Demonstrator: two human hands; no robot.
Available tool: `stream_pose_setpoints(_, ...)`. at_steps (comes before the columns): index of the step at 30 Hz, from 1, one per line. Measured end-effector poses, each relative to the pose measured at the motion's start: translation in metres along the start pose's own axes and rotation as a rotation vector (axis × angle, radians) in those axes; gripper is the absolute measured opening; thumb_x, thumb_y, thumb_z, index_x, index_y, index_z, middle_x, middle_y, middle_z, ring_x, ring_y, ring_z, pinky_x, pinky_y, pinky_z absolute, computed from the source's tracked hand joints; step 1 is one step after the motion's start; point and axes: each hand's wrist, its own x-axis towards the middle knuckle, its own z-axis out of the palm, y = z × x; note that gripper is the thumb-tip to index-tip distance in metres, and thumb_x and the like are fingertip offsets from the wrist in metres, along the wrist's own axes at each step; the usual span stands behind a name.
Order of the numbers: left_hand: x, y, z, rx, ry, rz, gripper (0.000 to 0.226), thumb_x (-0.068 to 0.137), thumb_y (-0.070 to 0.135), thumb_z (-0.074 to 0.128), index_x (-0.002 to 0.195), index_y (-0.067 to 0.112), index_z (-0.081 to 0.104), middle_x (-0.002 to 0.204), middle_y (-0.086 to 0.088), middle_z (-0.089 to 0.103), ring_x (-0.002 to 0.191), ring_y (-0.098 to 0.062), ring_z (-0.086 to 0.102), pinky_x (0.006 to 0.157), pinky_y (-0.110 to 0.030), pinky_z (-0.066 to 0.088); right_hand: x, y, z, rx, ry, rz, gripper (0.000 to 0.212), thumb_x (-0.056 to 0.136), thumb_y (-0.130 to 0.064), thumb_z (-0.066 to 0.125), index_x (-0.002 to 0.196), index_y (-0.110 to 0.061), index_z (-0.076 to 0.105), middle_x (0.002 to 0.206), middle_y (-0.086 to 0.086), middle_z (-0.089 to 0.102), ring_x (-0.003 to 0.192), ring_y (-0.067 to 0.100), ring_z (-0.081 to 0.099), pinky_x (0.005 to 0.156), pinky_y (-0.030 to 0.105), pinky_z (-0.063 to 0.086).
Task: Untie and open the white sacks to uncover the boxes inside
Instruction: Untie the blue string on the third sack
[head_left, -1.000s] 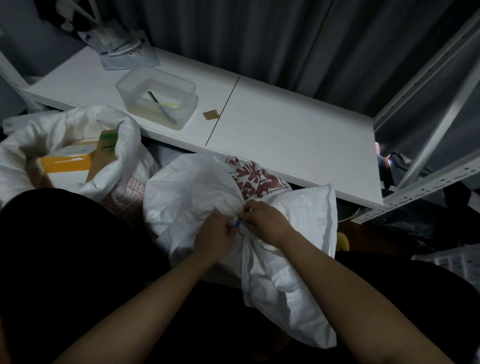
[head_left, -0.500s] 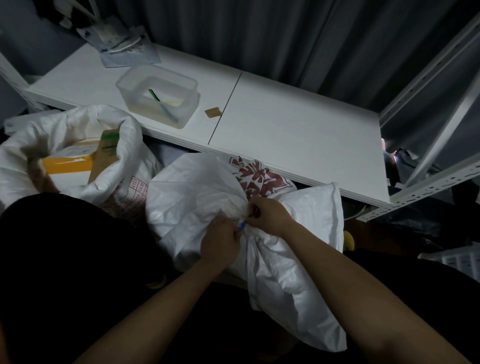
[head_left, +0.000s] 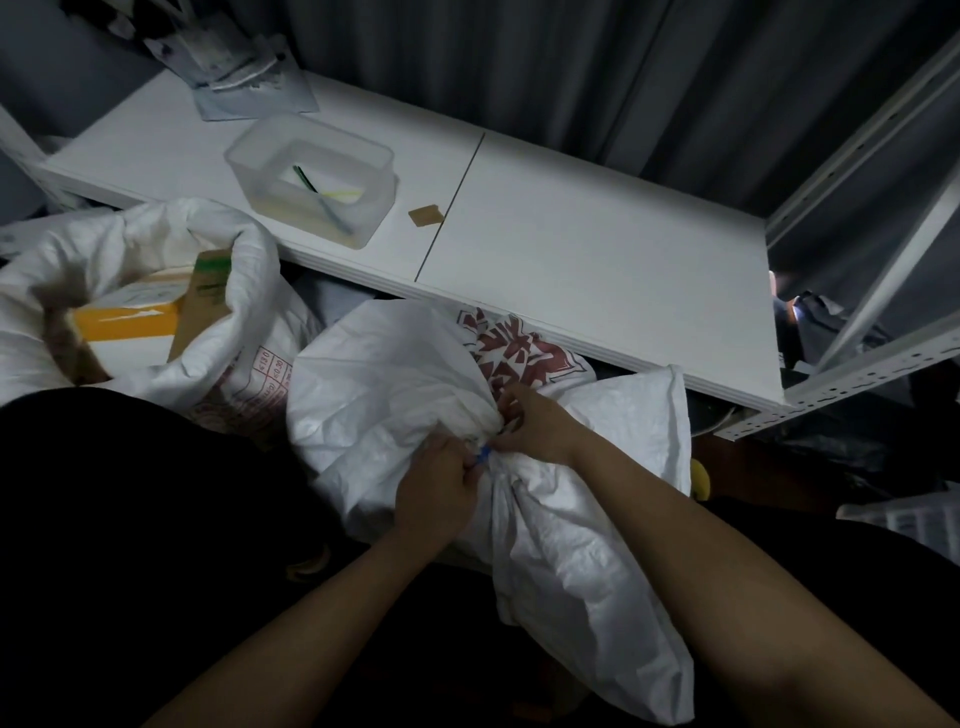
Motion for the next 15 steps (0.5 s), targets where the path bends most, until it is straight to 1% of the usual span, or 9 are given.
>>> stream_pose_setpoints(3,-0.002,0.000,-0.001,-0.008,-0.001,0.018,0.015,0.087,0.022,0.064,0.084,0.008,0.061,0.099,-0.011,0.059,0.103,-0.025,0.053,0.085,-0.034,0.042,0.002,-0.001,0.001,-0.018,-0.023,0.010,0.043,0.074,-0.017,0.078,0.103,-0.014,0.047,0.087,-0.001,0.057,0.077,0.013,0.054,0.063,0.017,0.043)
stream_pose_setpoints(6,-0.002,0.000,0.000,-0.032,-0.012,0.000,0.014,0.085,0.020,0.066,0.078,0.008,0.061,0.092,-0.011,0.061,0.097,-0.025,0.056,0.084,-0.032,0.041,0.005,-0.001,0.002,-0.030,-0.063,0.022,0.047,0.073,-0.018,0.079,0.105,-0.015,0.045,0.083,-0.004,0.054,0.075,0.010,0.052,0.061,0.018,0.040)
stream_pose_setpoints(8,0.001,0.001,-0.001,-0.077,-0.033,-0.054,0.016,0.085,0.021,0.065,0.072,0.013,0.059,0.084,-0.006,0.060,0.090,-0.023,0.057,0.079,-0.028,0.040,0.008,0.000,0.002,-0.054,-0.085,0.017,0.049,0.073,-0.020,0.080,0.106,-0.017,0.044,0.085,-0.004,0.053,0.077,0.011,0.052,0.063,0.020,0.041)
stream_pose_setpoints(10,0.004,0.004,-0.004,-0.129,-0.070,-0.133,0.023,0.086,0.021,0.063,0.065,0.018,0.053,0.075,0.005,0.054,0.083,-0.017,0.054,0.071,-0.022,0.034,0.009,0.000,0.001,-0.097,-0.096,0.000,0.052,0.073,-0.022,0.079,0.110,-0.017,0.043,0.090,-0.003,0.054,0.081,0.012,0.053,0.067,0.023,0.043)
stream_pose_setpoints(12,0.007,0.005,-0.005,-0.153,-0.089,-0.190,0.032,0.086,0.019,0.062,0.058,0.023,0.047,0.067,0.013,0.047,0.077,-0.011,0.050,0.066,-0.019,0.029,0.009,0.001,0.001,-0.118,-0.102,-0.010,0.053,0.075,-0.022,0.078,0.114,-0.015,0.042,0.096,-0.001,0.054,0.085,0.015,0.054,0.072,0.027,0.047)
stream_pose_setpoints(15,0.011,0.007,-0.003,-0.158,-0.101,-0.229,0.037,0.085,0.017,0.062,0.054,0.026,0.043,0.063,0.013,0.046,0.072,-0.011,0.049,0.065,-0.019,0.029,0.010,0.003,0.002,-0.104,-0.107,-0.013,0.056,0.075,-0.020,0.078,0.118,-0.013,0.043,0.102,0.002,0.055,0.090,0.018,0.055,0.080,0.033,0.049)
